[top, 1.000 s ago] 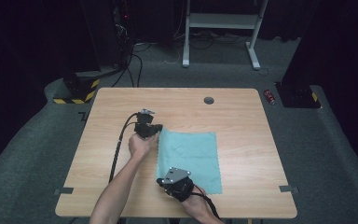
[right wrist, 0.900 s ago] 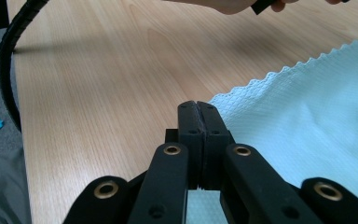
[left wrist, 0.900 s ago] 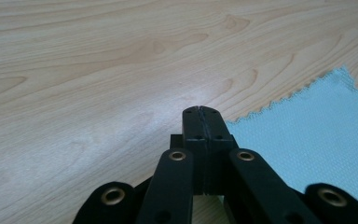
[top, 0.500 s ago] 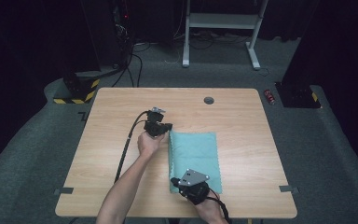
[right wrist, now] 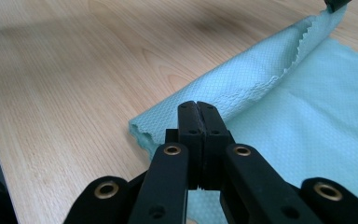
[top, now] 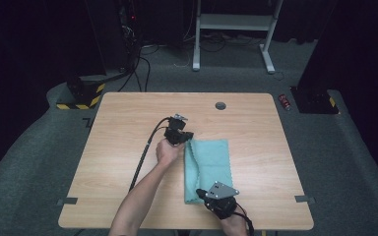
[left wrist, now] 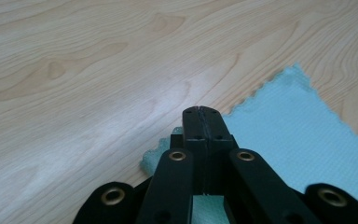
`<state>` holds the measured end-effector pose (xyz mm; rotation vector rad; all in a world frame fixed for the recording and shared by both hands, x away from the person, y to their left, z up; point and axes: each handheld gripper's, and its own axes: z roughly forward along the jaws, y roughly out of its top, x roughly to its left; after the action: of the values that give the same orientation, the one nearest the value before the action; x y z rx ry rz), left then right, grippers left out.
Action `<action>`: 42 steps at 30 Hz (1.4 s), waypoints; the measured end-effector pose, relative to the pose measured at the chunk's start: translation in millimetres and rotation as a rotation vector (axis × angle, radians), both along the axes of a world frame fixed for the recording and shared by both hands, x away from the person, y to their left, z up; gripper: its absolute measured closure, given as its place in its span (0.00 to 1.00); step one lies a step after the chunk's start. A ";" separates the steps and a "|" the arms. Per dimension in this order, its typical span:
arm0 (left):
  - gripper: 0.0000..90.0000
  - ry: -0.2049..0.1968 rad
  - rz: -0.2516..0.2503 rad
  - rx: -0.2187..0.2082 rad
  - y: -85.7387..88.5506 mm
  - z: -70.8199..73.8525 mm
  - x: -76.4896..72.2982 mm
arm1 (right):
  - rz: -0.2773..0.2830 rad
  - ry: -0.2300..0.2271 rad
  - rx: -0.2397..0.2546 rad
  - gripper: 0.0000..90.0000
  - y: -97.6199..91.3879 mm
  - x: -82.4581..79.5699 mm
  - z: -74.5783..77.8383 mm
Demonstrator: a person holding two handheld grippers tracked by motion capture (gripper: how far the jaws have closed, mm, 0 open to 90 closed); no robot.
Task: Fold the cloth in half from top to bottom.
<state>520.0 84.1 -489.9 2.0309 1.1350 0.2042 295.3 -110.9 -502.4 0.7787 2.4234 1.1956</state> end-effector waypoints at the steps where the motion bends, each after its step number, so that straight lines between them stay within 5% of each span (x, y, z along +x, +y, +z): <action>1: 1.00 -0.005 -0.013 0.007 -2.9 0.0 0.2 | -0.003 0.000 0.001 1.00 -1.3 -0.3 -0.1; 24: 1.00 -0.029 -0.114 0.019 -69.8 1.0 5.0 | -0.109 -0.009 0.014 1.00 -52.1 -11.0 -3.7; 42: 1.00 -0.037 -0.158 0.017 -98.4 -3.6 7.0 | -0.151 -0.008 -0.021 1.00 -72.2 -15.6 -7.4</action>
<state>527.0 -14.2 -493.5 2.1119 0.9485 0.1716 279.6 -183.0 -509.8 0.9308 2.3210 1.1111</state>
